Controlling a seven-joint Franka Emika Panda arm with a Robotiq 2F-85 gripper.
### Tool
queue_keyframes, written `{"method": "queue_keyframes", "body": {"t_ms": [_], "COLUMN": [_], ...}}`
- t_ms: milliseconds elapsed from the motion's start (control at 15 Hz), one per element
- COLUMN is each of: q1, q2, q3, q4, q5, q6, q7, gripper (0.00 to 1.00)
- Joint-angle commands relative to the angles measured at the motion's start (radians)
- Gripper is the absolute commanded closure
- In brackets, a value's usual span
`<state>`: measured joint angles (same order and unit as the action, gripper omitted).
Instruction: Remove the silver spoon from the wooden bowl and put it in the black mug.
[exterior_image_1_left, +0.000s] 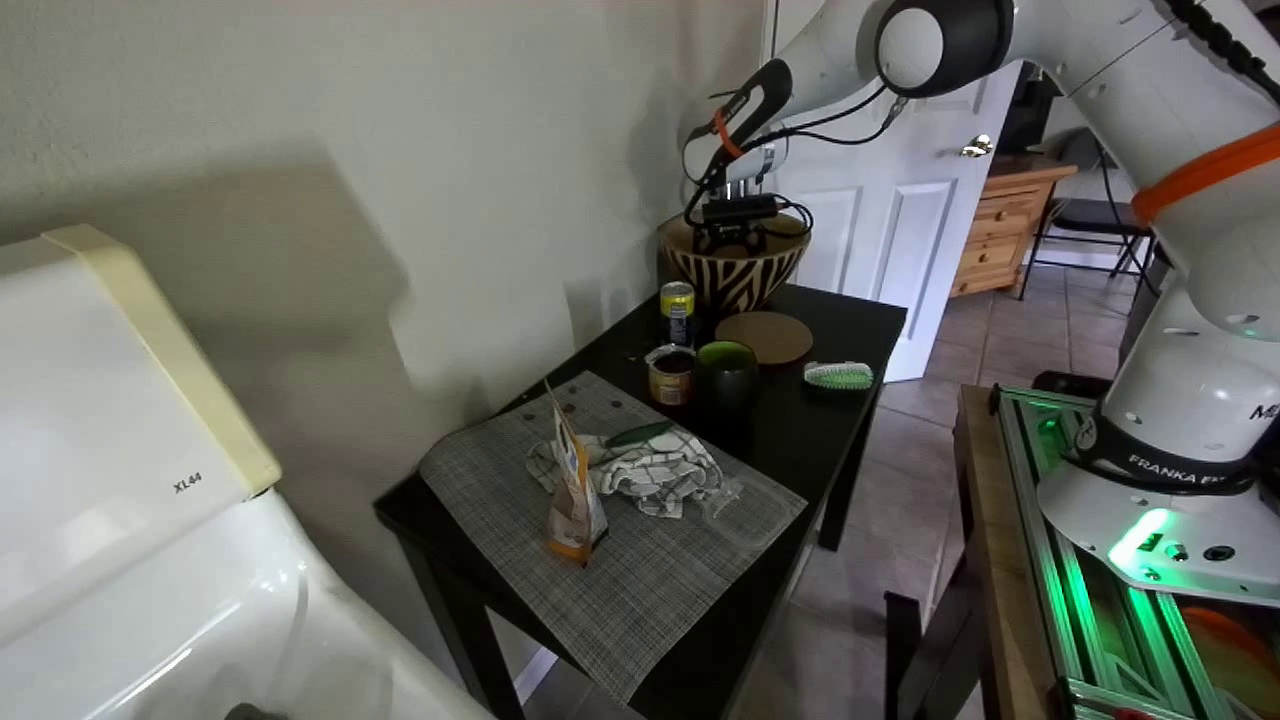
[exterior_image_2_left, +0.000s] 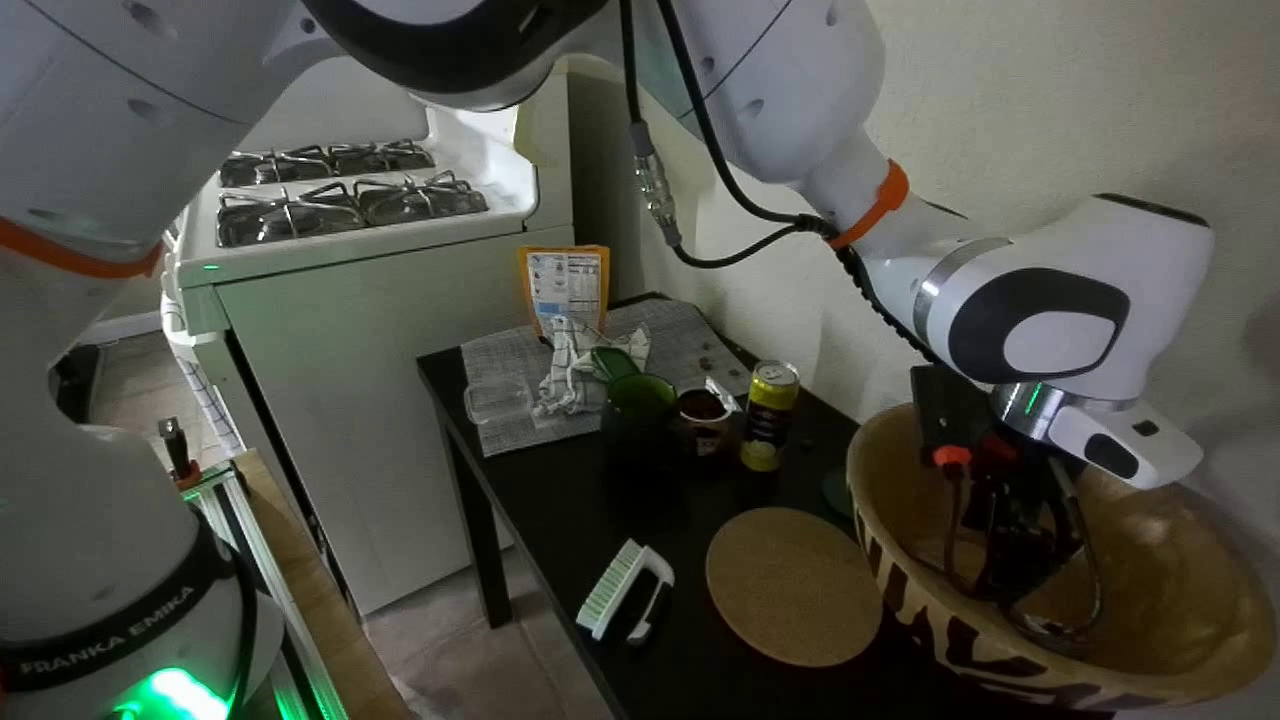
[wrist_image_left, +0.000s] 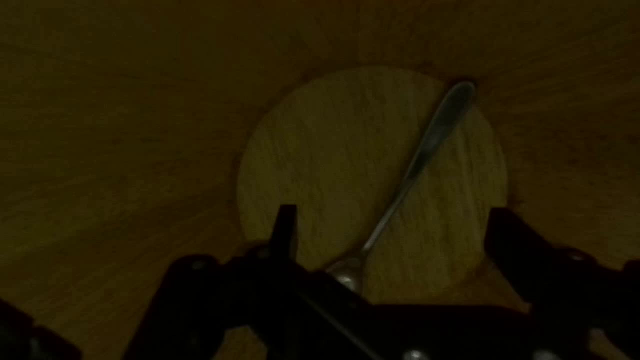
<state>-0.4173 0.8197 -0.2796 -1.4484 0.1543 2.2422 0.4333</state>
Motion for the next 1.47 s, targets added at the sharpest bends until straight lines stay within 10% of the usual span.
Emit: {"method": "queue_keyframes", "body": {"t_ms": [0,533,867,1400], "q1": [0.001,-0.002,0.0,-0.006], "q2": [0.031,0.065,0.072,0.051], "q3": [0.014,0.001,-0.01,-0.034], "q4": [0.007,0.018,0.013,-0.019], "q5": [0.051,0.064,0.058,0.051], "q6": [0.086,0.14,0.142,0.121], "q7": [0.0,0.023,0.042,0.039], "gripper": [0.1,0.11,0.58,0.38]}}
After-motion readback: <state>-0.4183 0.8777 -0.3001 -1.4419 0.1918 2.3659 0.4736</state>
